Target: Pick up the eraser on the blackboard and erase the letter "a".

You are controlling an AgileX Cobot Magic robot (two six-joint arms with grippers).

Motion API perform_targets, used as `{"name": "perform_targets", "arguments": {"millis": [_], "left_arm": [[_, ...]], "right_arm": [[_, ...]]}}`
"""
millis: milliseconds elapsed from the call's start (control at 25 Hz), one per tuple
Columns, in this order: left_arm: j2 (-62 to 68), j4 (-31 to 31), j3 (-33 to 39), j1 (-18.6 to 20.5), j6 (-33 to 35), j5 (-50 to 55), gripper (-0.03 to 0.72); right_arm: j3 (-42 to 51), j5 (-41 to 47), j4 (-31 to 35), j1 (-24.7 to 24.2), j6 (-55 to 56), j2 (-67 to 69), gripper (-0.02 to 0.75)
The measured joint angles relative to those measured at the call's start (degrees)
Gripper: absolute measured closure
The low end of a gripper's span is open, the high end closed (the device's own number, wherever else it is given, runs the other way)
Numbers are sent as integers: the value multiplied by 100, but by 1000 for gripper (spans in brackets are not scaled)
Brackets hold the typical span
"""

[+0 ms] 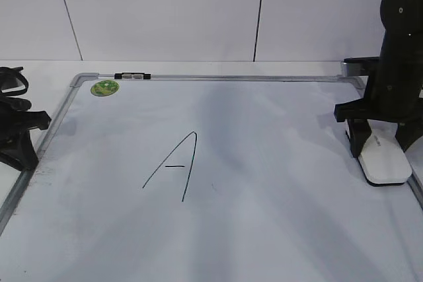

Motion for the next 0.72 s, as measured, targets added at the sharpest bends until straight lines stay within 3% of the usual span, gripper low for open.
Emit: {"name": "perform_targets", "arguments": {"millis": [720], "left_arm": [[0,-31,0,0,0,-25,580]], "right_arm": [[-11,66,-96,-23,68,96,94]]}}
